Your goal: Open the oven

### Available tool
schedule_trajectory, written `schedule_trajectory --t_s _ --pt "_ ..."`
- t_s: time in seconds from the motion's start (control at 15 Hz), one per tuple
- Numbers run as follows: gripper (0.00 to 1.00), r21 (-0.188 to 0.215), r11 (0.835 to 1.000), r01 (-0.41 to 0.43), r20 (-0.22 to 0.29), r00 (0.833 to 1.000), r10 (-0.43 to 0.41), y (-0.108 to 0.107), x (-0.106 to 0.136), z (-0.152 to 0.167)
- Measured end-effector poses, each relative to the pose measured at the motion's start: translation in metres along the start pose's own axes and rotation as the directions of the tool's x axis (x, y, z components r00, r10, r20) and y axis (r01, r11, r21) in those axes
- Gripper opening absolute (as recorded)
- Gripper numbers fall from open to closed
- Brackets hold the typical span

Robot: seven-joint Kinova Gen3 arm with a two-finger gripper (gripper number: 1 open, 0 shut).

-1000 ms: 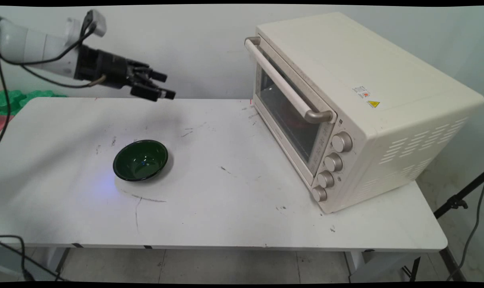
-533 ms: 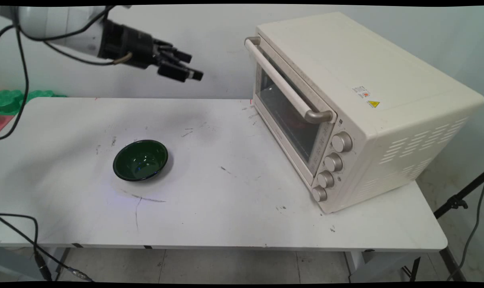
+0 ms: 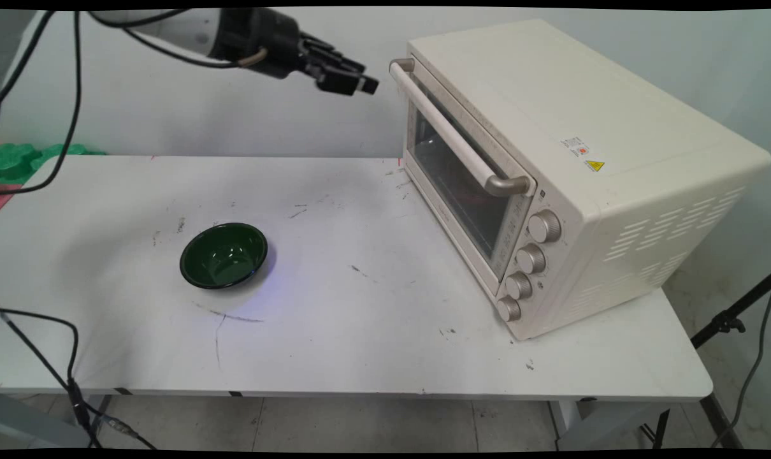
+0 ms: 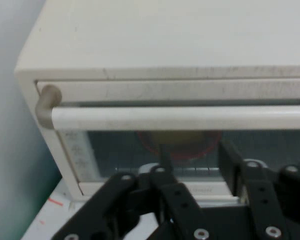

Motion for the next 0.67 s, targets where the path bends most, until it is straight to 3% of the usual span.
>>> schedule_trajectory --t_s 0.67 --pt "0.0 0.033 0.998 -0.058 0.044 0.997 0.056 0.016 0.035 0.061"
